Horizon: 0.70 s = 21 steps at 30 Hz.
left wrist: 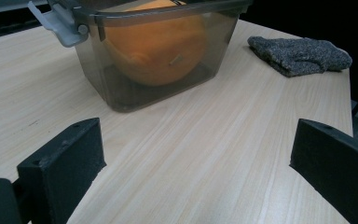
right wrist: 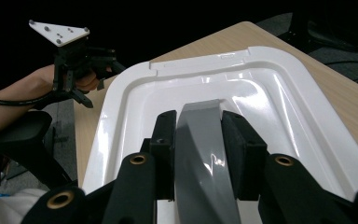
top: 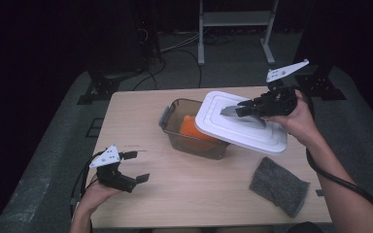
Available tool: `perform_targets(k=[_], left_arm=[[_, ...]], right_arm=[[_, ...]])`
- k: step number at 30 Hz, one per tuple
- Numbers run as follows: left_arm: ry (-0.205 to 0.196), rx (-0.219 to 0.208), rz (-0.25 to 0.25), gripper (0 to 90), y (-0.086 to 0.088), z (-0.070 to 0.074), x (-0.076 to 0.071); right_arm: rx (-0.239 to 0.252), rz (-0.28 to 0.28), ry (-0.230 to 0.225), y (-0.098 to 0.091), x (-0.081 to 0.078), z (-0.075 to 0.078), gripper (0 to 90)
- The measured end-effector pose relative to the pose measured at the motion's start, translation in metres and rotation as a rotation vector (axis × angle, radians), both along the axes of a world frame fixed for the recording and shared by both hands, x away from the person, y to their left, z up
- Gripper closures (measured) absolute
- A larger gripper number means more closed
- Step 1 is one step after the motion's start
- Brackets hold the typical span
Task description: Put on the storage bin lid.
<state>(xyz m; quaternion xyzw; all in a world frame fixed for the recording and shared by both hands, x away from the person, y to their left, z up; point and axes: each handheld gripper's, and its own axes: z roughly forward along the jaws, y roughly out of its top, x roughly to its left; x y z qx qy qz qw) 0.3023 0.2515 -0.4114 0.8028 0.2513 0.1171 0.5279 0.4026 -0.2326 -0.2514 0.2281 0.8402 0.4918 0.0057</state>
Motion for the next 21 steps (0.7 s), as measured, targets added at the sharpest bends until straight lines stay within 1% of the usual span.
perform_targets(k=[5,17,21], left_arm=[[-0.002,-0.005,0.003,2.1,0.001,0.0,0.0],[-0.009,-0.005,0.004,2.0,0.003,0.001,0.0],[-0.007,-0.004,0.005,2.1,0.003,0.001,0.0]], right_arm=[[-0.008,0.019,-0.003,0.013,0.007,0.001,66.0],[0.002,0.051,0.002,0.034,0.024,-0.007,66.0],[-0.002,0.053,0.008,0.04,0.029,-0.009,66.0]])
